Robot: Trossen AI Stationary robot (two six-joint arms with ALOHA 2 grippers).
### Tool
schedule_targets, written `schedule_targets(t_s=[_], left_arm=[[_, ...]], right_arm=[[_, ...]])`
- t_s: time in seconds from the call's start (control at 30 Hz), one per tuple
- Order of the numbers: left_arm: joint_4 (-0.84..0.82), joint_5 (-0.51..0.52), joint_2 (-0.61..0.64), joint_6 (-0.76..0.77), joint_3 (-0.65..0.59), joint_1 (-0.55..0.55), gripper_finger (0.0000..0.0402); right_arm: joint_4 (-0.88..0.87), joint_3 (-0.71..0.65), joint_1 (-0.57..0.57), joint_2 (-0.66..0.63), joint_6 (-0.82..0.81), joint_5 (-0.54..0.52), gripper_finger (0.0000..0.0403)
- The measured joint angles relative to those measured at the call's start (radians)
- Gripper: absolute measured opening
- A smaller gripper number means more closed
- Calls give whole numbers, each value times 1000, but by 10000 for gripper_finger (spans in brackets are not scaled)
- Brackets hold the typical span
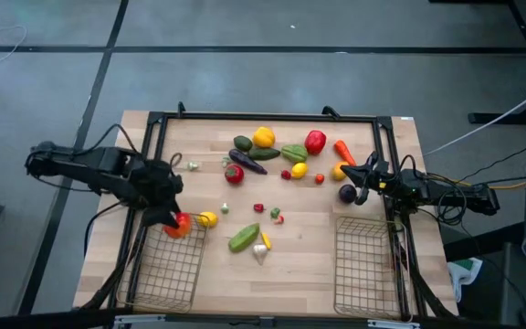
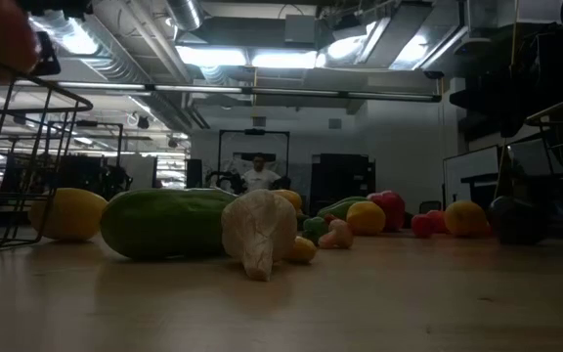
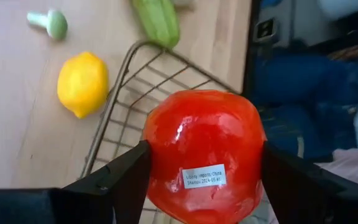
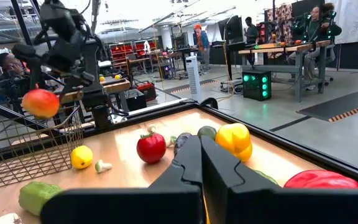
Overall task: Sort produce into baskets
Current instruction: Put the orange tomato into the left wire basket
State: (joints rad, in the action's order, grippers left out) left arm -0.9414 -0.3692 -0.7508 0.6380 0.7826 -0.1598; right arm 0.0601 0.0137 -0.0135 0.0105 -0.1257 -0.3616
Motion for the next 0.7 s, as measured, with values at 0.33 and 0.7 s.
schedule_targets(t_s=[0.33,0.7], left_arm=[[19,116,-193,123,0,-191,267],[21,215,-391,237,0,-277,267]], right_arm=[[0,0,0,0,0,0,1],[0,0,0,0,0,0,1]])
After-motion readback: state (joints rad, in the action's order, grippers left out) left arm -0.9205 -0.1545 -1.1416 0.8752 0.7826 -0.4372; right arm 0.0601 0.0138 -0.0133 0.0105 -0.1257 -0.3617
